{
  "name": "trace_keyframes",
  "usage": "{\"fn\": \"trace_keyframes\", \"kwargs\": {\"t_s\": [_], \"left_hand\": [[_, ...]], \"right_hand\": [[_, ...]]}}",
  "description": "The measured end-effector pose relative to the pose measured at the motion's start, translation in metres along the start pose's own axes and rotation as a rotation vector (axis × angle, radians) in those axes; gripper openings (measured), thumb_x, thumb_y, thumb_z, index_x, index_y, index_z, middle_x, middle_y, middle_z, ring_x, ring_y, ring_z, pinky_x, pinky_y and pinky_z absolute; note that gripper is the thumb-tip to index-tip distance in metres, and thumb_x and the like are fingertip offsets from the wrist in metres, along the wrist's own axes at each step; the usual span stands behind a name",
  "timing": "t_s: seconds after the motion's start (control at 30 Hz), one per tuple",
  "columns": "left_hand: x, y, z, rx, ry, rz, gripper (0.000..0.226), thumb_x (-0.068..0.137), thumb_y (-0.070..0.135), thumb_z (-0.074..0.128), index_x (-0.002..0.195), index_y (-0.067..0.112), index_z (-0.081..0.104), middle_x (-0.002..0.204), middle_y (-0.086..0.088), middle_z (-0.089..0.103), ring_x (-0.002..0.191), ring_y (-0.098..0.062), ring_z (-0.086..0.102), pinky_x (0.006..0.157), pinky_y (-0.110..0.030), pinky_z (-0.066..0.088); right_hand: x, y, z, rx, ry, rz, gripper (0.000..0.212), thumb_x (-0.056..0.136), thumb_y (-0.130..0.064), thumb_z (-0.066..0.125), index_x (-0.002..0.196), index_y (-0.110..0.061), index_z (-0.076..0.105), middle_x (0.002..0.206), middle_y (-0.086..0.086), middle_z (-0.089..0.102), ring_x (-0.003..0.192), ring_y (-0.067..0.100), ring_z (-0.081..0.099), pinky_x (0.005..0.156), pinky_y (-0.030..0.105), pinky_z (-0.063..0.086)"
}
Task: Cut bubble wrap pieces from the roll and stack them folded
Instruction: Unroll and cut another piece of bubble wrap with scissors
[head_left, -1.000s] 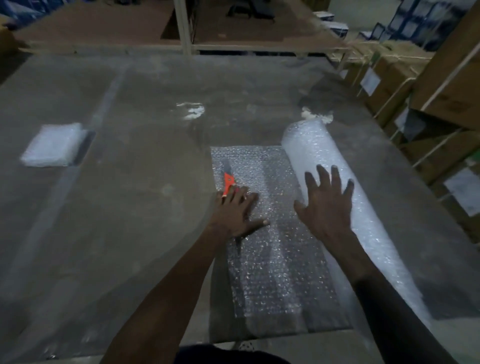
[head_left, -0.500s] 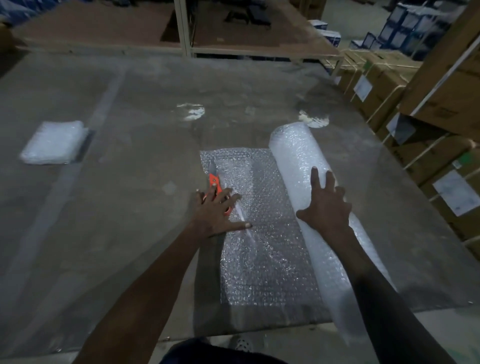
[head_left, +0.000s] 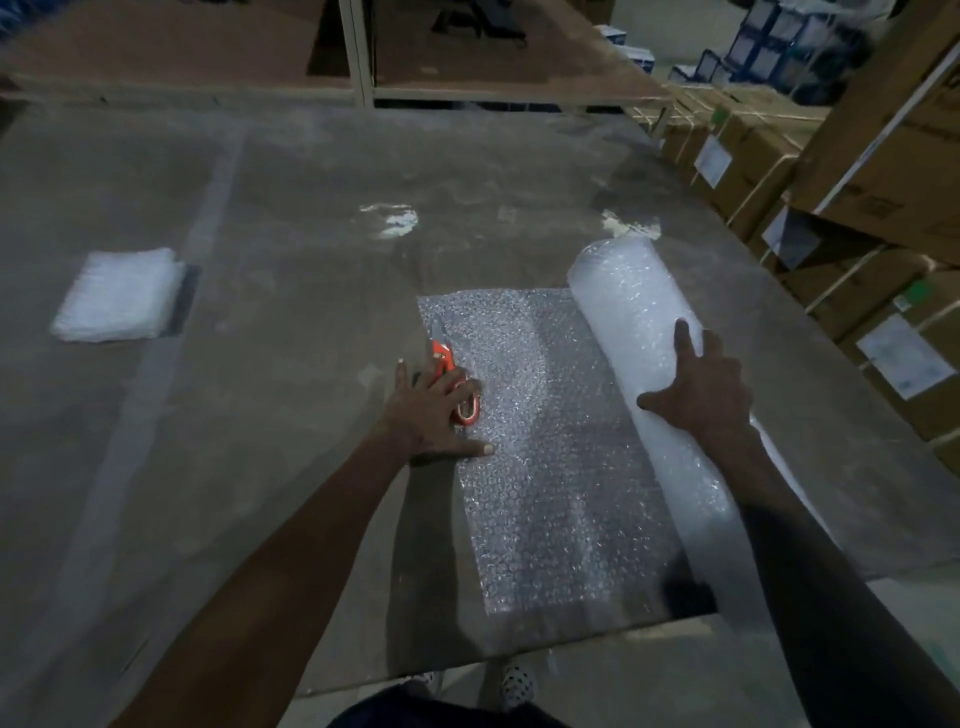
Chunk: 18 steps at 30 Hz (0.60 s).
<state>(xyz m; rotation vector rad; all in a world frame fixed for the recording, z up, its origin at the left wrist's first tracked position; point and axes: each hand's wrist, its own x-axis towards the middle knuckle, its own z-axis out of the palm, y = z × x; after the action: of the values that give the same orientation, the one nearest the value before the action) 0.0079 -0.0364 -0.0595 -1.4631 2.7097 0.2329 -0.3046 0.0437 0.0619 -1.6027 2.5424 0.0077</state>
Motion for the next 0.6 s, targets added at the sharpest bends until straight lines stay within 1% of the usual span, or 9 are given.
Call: {"fn": "trace_keyframes", "kwargs": {"t_s": [0.1, 0.13, 0.2, 0.27, 0.33, 0.43, 0.5, 0.6], "left_hand": [[0.004, 0.001, -0.009, 0.053, -0.059, -0.005, 0.132, 0.051, 0.105, 0.021, 0.158, 0.028, 0.018, 0.168, -0.001, 0.009, 0.154, -0.031, -0.003, 0.109, -0.068, -0.018], [0.005, 0.007, -0.012, 0.042, -0.066, -0.019, 0.135, 0.05, 0.105, 0.021, 0.157, 0.024, 0.022, 0.167, -0.003, 0.01, 0.154, -0.032, -0.004, 0.11, -0.068, -0.016], [0.008, 0.029, -0.016, -0.001, -0.03, -0.042, 0.129, 0.059, 0.104, 0.024, 0.156, 0.018, 0.026, 0.167, -0.008, 0.01, 0.154, -0.033, -0.003, 0.114, -0.064, -0.013], [0.013, 0.053, -0.011, -0.078, 0.01, -0.055, 0.12, 0.07, 0.097, 0.029, 0.158, 0.016, 0.018, 0.167, -0.01, 0.007, 0.154, -0.028, -0.002, 0.118, -0.059, -0.012], [0.016, 0.07, 0.0, -0.147, 0.035, -0.058, 0.115, 0.077, 0.093, 0.032, 0.159, 0.015, 0.013, 0.168, -0.01, 0.006, 0.154, -0.025, -0.002, 0.121, -0.056, -0.01], [0.008, 0.082, 0.018, -0.139, 0.108, -0.092, 0.108, 0.082, 0.09, 0.026, 0.159, 0.015, 0.013, 0.168, -0.008, 0.005, 0.154, -0.023, -0.001, 0.123, -0.051, -0.004], [0.002, 0.083, 0.021, -0.154, 0.151, -0.119, 0.11, 0.082, 0.09, 0.027, 0.16, 0.014, 0.01, 0.168, -0.009, 0.002, 0.154, -0.024, -0.003, 0.123, -0.047, -0.005], [-0.003, 0.08, 0.019, -0.181, 0.155, -0.185, 0.122, 0.075, 0.097, 0.026, 0.16, 0.013, 0.003, 0.168, -0.01, 0.0, 0.154, -0.026, -0.004, 0.124, -0.046, -0.002]], "right_hand": [[-0.002, 0.004, 0.003, -0.031, 0.0, -0.027, 0.118, 0.079, -0.056, 0.079, 0.162, -0.029, -0.001, 0.166, 0.01, 0.005, 0.142, 0.046, 0.029, 0.106, 0.059, 0.041], [-0.003, 0.005, 0.005, -0.045, -0.011, -0.037, 0.122, 0.077, -0.059, 0.079, 0.161, -0.03, -0.004, 0.167, 0.009, 0.003, 0.142, 0.046, 0.028, 0.106, 0.06, 0.041], [-0.003, 0.007, 0.01, -0.072, -0.023, -0.054, 0.129, 0.073, -0.064, 0.08, 0.16, -0.031, -0.009, 0.167, 0.008, -0.002, 0.144, 0.047, 0.025, 0.106, 0.064, 0.04], [-0.002, 0.01, 0.013, -0.085, -0.019, -0.072, 0.133, 0.071, -0.065, 0.081, 0.16, -0.03, -0.011, 0.166, 0.009, -0.002, 0.143, 0.048, 0.025, 0.104, 0.065, 0.041], [0.002, 0.013, 0.012, -0.092, -0.014, -0.081, 0.133, 0.07, -0.065, 0.082, 0.16, -0.029, -0.01, 0.165, 0.01, 0.001, 0.141, 0.048, 0.028, 0.102, 0.064, 0.043], [0.006, 0.017, 0.013, -0.084, -0.002, -0.091, 0.133, 0.069, -0.065, 0.082, 0.16, -0.029, -0.008, 0.165, 0.01, 0.003, 0.139, 0.048, 0.032, 0.101, 0.063, 0.045], [0.008, 0.019, 0.014, -0.079, 0.0, -0.1, 0.133, 0.07, -0.063, 0.083, 0.161, -0.028, -0.007, 0.165, 0.011, 0.004, 0.138, 0.048, 0.033, 0.101, 0.062, 0.045], [0.008, 0.019, 0.015, -0.079, 0.006, -0.118, 0.13, 0.072, -0.061, 0.083, 0.161, -0.027, -0.006, 0.164, 0.012, 0.004, 0.136, 0.048, 0.035, 0.1, 0.06, 0.045]]}}
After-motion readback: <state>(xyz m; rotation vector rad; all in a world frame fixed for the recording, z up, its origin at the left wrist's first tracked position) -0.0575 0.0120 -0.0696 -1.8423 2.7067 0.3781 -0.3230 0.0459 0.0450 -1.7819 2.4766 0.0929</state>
